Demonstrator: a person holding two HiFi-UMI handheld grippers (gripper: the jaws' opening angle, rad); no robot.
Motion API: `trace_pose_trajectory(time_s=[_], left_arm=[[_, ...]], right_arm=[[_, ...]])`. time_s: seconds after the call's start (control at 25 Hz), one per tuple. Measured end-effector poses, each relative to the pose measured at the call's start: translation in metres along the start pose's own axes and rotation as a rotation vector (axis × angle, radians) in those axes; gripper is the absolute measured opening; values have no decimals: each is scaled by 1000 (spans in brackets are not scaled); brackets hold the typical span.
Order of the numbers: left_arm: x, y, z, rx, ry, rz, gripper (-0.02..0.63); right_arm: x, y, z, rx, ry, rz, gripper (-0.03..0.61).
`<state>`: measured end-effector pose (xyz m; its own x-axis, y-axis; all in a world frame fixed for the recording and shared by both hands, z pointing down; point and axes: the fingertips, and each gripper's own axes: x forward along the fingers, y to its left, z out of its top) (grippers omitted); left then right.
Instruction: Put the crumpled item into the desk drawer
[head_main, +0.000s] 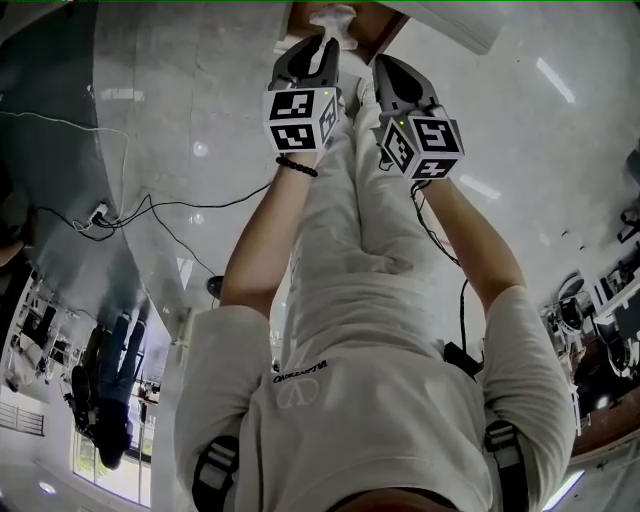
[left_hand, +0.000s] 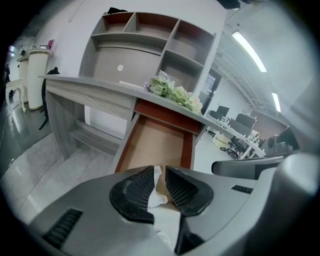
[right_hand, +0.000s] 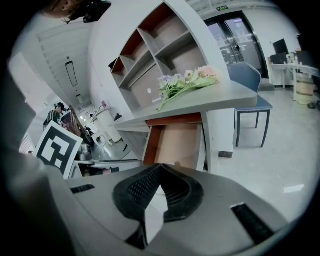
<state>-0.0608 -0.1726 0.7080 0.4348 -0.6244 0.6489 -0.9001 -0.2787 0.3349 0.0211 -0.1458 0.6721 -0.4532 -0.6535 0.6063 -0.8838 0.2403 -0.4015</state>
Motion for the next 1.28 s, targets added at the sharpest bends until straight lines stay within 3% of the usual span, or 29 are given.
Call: trace_pose_trajectory(time_s=[0.36, 0.68, 1.28], left_arm=[[-44, 0, 27, 19, -44, 44, 4], [-88, -16, 58, 28, -75, 40, 2], [-196, -56, 156, 58, -228, -5, 2]], right_arm=[[-40, 19, 20, -12, -19, 23, -2], [-77, 40, 58, -40, -51, 40, -2], [-177, 73, 161, -121, -156, 56, -2]])
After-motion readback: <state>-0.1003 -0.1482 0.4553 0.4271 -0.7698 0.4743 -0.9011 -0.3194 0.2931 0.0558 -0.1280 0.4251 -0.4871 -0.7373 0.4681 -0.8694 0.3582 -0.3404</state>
